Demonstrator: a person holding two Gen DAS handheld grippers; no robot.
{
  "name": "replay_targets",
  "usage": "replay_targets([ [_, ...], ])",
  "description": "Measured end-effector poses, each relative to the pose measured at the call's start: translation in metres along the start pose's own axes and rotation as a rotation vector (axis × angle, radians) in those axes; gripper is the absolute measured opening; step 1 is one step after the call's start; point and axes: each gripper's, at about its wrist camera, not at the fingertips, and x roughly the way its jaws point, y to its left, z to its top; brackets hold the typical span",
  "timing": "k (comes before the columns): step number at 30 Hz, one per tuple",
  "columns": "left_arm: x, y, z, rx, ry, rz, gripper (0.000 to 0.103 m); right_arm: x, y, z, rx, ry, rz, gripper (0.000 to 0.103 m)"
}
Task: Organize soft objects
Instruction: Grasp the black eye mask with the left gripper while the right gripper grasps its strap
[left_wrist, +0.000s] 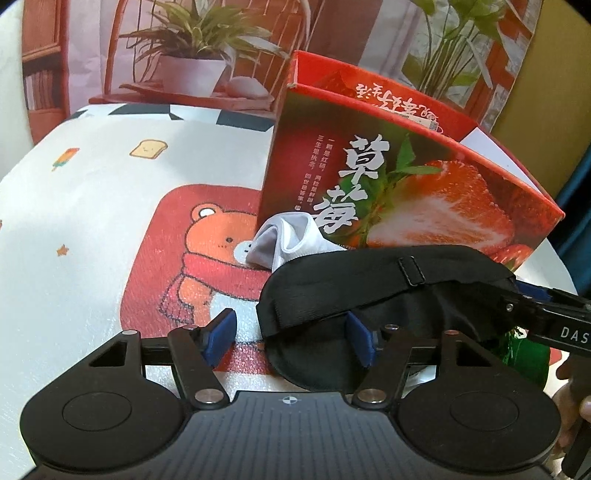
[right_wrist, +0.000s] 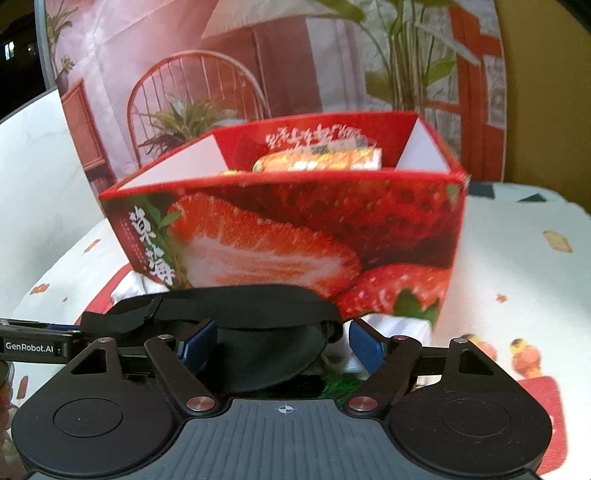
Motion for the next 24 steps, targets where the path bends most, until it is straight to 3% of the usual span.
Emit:
replay_targets([
  [9, 0.0, 0.002, -0.002, -0.007, -0.001, -0.005, 0.068, -0.009, 0.005, 0.01, -0.005, -0.046, 0.035, 0.065],
  [15, 0.0, 0.007, -0.003, -0.031, -0.003, -0.023, 0.067, -0.016, -0.007, 0.009, 0.045, -0.061, 0.0, 0.016],
  [19, -0.007, 0.01, -0.002, -0.047, -0.033, -0.103, 0.066, -0.02, -0.009, 0.005, 0.042, -0.069, 0.0, 0.013],
  [24, -0.009, 0.009, 0.0, -0.065, -0.053, -0.122, 0.066, -0.021, -0.005, 0.0, 0.02, -0.064, -0.011, 0.013],
])
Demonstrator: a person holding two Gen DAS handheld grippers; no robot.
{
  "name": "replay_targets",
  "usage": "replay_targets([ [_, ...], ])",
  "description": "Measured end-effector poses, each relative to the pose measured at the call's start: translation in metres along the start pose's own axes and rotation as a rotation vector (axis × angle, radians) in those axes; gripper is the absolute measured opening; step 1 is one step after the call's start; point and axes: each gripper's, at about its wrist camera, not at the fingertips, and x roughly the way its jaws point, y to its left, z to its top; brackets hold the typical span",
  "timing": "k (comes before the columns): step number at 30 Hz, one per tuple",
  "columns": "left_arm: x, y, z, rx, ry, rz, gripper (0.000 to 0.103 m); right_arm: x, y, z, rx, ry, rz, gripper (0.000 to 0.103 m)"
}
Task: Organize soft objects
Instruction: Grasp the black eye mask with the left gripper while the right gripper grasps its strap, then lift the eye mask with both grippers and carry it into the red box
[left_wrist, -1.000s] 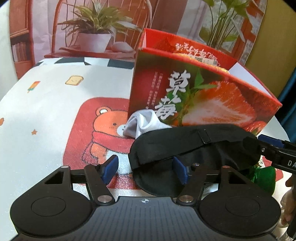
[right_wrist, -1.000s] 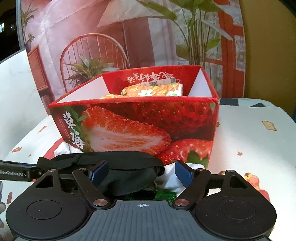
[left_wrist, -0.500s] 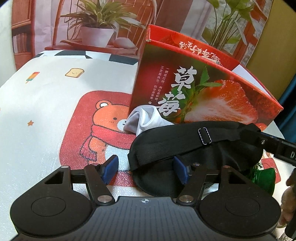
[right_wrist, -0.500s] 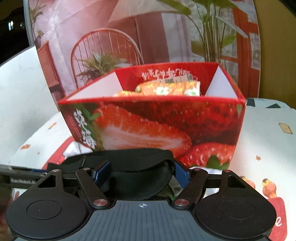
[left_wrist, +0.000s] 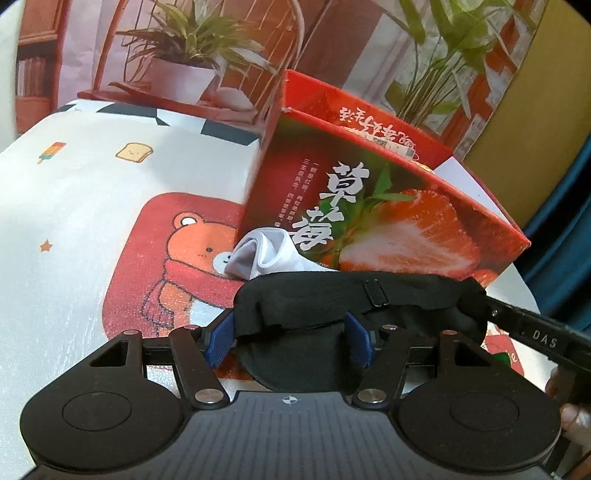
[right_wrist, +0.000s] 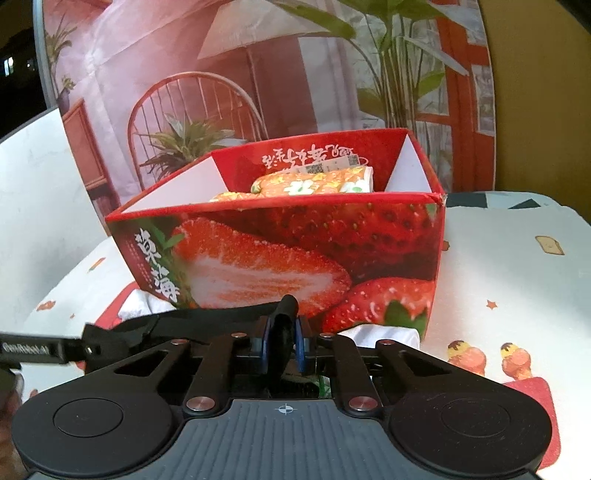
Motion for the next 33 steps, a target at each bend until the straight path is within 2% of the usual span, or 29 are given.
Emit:
replay_targets([
  [5, 0.005, 0.006, 0.0, -0.034, 0.025, 0.026, 0.066, 0.001, -0.001, -0.001, -0.001, 0.004, -0.003, 0.013],
  [10, 0.007, 0.017, 0.003, -0.108, 0.022, 0.011, 0.065, 0.002, -0.003, -0.006, 0.006, 0.02, -0.011, 0.013],
  [12, 0.007, 0.017, 0.003, -0.111, 0.019, -0.003, 0.056, 0.003, -0.004, -0.008, 0.01, 0.026, -0.013, 0.013],
  [13, 0.007, 0.016, 0.003, -0.1, 0.019, -0.009, 0.041, 0.003, -0.003, -0.008, 0.011, 0.027, -0.013, 0.013],
  [14, 0.006, 0.013, 0.003, -0.084, 0.015, 0.0, 0.031, 0.002, -0.003, -0.009, 0.01, 0.027, -0.013, 0.013],
  [17, 0.0, 0.007, 0.005, -0.036, -0.018, 0.034, 0.017, 0.0, -0.001, -0.008, 0.006, 0.021, -0.013, 0.013],
  [23, -0.025, -0.004, 0.012, 0.03, -0.117, 0.04, 0.01, -0.012, 0.002, 0.0, -0.007, -0.016, 0.015, 0.012],
  [28, -0.053, -0.022, 0.021, 0.119, -0.233, 0.041, 0.009, -0.027, 0.012, 0.012, -0.05, -0.075, 0.058, 0.01],
  [33, -0.073, -0.035, 0.034, 0.164, -0.308, 0.031, 0.009, -0.042, 0.021, 0.028, -0.088, -0.134, 0.081, 0.01],
])
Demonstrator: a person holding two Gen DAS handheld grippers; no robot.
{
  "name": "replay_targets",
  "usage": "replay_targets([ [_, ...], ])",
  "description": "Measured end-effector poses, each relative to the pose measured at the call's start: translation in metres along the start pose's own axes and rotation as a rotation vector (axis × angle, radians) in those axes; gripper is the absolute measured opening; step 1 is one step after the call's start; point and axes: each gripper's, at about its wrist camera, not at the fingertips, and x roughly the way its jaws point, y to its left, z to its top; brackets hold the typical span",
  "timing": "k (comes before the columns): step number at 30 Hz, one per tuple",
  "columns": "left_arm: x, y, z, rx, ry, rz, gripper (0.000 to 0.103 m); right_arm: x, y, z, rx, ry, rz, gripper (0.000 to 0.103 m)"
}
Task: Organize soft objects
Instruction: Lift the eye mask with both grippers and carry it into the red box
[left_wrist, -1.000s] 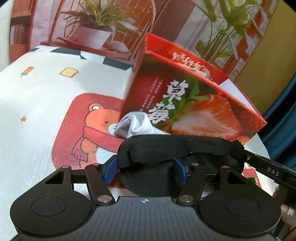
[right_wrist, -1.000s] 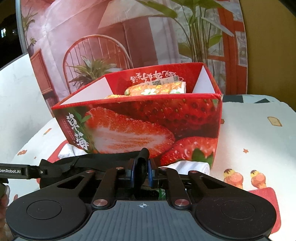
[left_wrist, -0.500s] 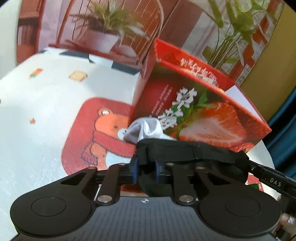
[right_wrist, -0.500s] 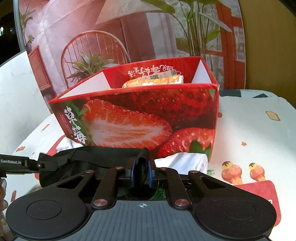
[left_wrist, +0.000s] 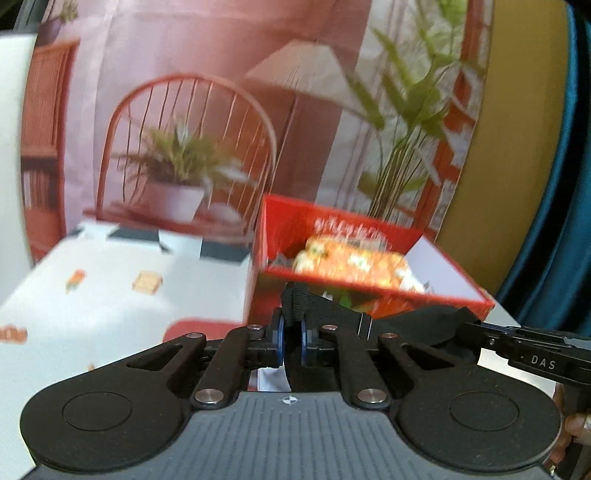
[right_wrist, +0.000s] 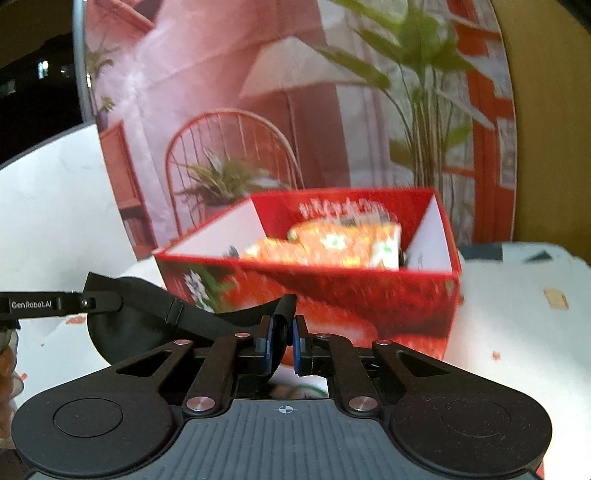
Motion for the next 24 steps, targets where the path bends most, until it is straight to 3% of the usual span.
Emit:
replay_targets([
  [15, 0.006, -0.007, 0.035, -0.008, -0.008, -0.041, 0.009, -0.011, -0.001, 0.047, -0.051, -0.102, 0.001, 0.009],
  [24, 0.023, -0.024, 0.079, 0.025, -0.057, -0.066, 0.009, -0.013, -0.023, 0.079, -0.011, -0.146, -0.018, 0.009],
])
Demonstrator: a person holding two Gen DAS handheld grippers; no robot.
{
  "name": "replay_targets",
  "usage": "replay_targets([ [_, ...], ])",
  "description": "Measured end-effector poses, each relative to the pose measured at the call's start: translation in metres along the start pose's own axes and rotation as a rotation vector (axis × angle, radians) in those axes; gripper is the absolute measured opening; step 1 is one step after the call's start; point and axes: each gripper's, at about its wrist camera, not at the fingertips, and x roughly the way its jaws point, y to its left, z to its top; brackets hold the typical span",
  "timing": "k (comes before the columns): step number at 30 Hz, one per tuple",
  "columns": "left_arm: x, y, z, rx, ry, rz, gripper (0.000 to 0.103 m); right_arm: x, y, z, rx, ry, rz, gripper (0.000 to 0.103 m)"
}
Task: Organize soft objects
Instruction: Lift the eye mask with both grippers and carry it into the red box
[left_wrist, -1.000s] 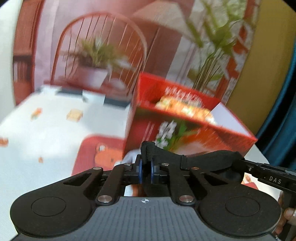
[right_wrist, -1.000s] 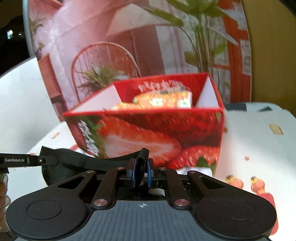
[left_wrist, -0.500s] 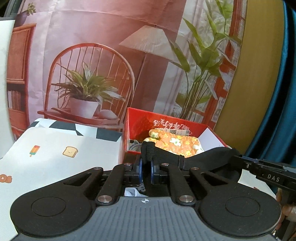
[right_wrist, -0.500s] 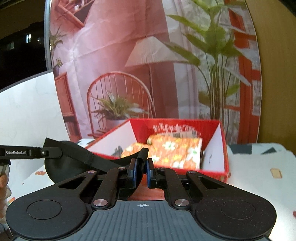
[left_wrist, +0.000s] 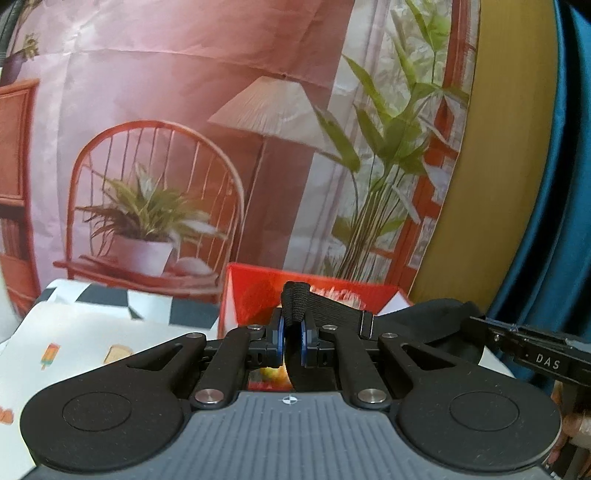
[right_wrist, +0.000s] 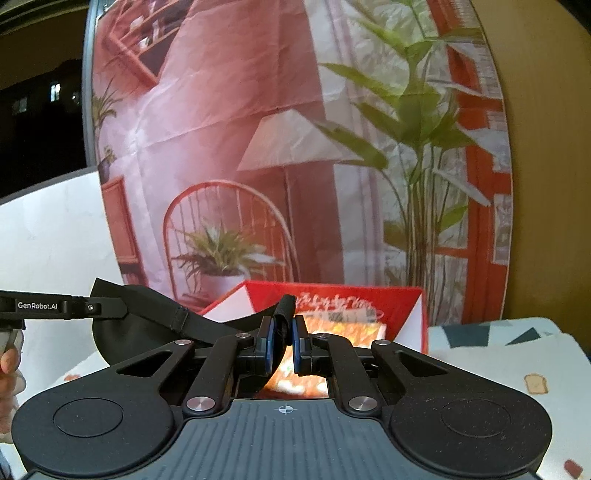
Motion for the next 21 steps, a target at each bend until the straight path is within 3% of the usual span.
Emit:
replay_targets([
  [7, 0.036, -0.003, 0.023, 0.016, 0.009, 0.016, 0.009, 0.032, -0.018, 0.029, 0.013, 0.008, -0.027, 0.009],
  [10, 0.055, -0.005, 0.026, 0.068, 0.019, 0.046, 0.009, 0.052, -0.022, 0.034, 0.007, 0.031, -0.046, 0.009],
  [21, 0.136, -0.004, 0.002, 0.131, 0.305, 0.064, 0.009, 0.12, -0.036, 0.001, 0.019, 0.249, -0.113, 0.009],
])
